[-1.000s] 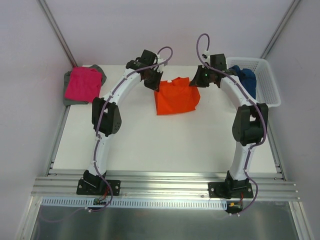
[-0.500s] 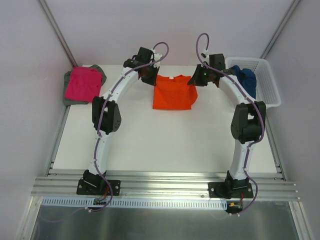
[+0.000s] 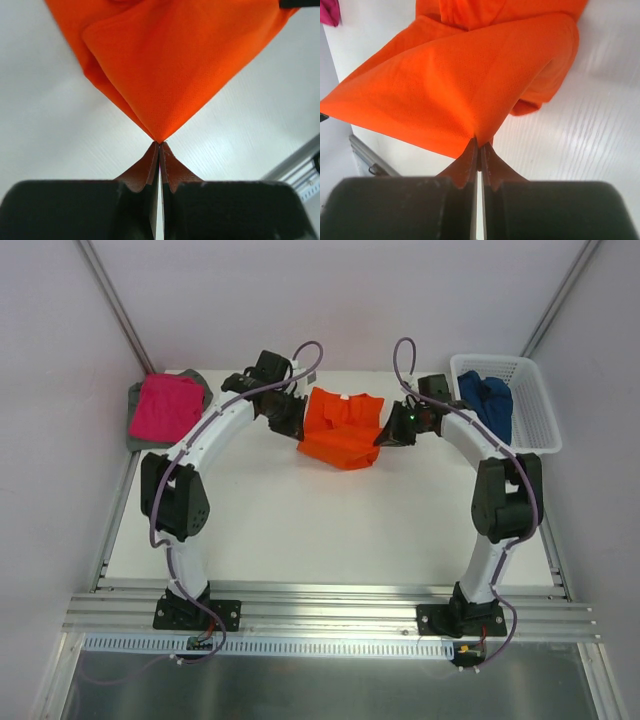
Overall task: Fold and stack the t-shirts
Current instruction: Fold the tshirt
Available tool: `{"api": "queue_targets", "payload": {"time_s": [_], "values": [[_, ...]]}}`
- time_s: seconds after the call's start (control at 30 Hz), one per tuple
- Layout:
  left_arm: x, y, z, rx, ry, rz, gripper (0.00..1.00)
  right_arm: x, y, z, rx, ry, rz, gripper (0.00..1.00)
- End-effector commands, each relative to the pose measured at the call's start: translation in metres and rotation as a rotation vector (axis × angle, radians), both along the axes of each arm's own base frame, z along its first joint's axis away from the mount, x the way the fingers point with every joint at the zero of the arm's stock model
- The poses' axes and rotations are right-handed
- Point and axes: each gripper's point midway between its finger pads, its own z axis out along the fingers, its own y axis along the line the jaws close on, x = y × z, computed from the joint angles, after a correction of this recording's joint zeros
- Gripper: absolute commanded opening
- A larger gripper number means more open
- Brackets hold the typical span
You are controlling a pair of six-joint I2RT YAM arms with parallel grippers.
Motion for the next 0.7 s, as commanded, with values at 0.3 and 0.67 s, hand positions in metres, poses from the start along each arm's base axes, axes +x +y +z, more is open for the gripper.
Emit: {"api": "queue_targets", "payload": {"time_s": [0.3,0.67], "values": [[-0.148,-0.012,-0.034,-0.026,0.283,-0.138,0.0,-0.121,0.008,0.003,0.034,0.156,0.106,0.0],[-0.219,0.006,-0.058,-0.023,0.402,-0.154,0.0,-0.228,0.015,-0.032,0.0,0.332,0.224,0.01]]}}
